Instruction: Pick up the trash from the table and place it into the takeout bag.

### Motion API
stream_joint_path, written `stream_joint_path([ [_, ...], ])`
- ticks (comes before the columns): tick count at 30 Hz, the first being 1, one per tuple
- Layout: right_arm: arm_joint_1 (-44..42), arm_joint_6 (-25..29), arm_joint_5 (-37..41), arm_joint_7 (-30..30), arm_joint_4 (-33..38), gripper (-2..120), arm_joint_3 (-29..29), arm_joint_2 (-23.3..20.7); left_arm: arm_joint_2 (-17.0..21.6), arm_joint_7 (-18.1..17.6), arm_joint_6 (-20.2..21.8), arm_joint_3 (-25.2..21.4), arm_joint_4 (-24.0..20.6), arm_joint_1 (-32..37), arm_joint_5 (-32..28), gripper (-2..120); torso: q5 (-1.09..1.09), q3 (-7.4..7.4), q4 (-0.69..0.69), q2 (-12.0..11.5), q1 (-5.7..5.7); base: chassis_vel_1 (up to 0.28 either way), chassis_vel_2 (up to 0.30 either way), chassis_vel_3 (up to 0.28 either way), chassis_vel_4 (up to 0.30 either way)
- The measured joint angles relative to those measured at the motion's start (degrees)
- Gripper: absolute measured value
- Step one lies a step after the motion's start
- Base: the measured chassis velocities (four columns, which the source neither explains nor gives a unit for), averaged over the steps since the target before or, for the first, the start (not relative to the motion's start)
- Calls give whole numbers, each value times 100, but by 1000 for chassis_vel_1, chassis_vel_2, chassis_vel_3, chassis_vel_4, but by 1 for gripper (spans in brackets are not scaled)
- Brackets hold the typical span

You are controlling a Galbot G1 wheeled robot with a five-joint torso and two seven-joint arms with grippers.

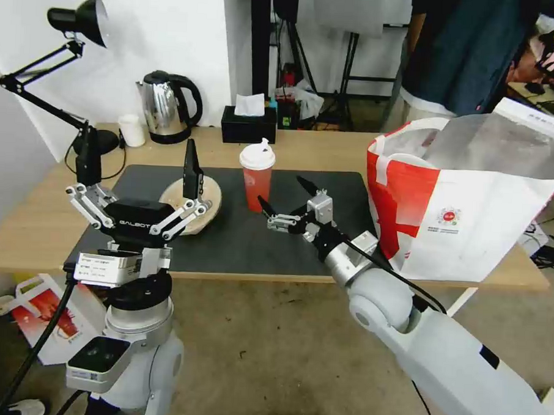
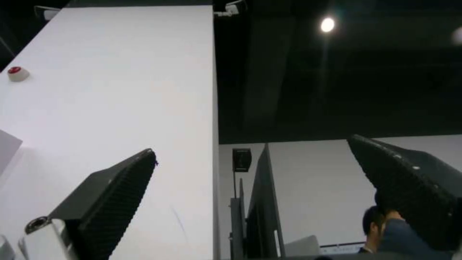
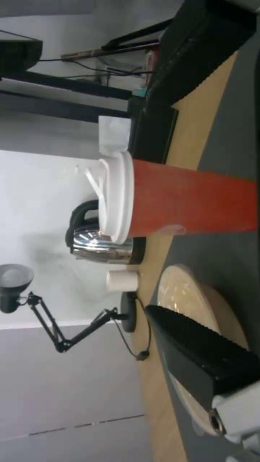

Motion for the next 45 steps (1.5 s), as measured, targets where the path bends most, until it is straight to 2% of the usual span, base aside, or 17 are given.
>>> stream_joint_path([
  [22, 909, 29, 123, -5, -1176, 100, -448, 551, 0, -5, -19, -22, 29, 10, -1, 100, 0, 0, 0, 0, 0, 0, 0, 0, 0],
  [45, 1054, 36, 128, -15, -1426, 100, -638, 644, -1, -5, -29, -25, 28, 19, -2, 100, 0, 0, 0, 0, 0, 0, 0, 0, 0],
])
